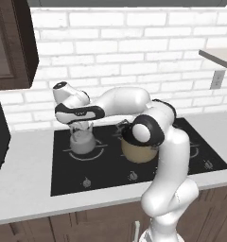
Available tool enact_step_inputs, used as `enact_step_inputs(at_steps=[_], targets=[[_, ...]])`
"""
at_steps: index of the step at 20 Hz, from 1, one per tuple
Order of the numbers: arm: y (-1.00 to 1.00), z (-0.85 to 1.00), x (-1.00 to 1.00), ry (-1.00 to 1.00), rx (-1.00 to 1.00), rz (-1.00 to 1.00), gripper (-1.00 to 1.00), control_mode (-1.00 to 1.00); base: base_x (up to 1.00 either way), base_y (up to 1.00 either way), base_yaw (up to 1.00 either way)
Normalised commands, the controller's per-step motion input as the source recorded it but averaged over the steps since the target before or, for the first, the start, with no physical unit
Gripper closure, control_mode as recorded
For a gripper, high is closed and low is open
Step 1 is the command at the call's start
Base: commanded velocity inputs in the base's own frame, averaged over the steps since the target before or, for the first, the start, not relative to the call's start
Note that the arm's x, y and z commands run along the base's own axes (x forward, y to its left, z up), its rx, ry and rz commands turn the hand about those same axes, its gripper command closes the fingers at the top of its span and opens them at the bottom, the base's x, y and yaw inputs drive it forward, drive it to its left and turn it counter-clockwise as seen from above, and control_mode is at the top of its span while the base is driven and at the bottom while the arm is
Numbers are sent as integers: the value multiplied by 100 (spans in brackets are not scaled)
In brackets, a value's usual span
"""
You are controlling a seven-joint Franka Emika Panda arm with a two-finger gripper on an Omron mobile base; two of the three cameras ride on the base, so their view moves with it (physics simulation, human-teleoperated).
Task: Pick the kettle from the counter and place it on a stove burner. Then turn the burner on.
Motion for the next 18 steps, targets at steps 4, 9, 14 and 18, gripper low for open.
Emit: enact_step_inputs(at_steps=[4,9,14,18], targets=[[-11,0,0,-4,0,0,100,-100,0,0,0],[-8,0,0,-2,0,0,100,-100,0,0,0],[0,0,0,0,0,0,-100,-100,0,0,0],[0,0,0,0,0,0,-100,-100,0,0,0]])
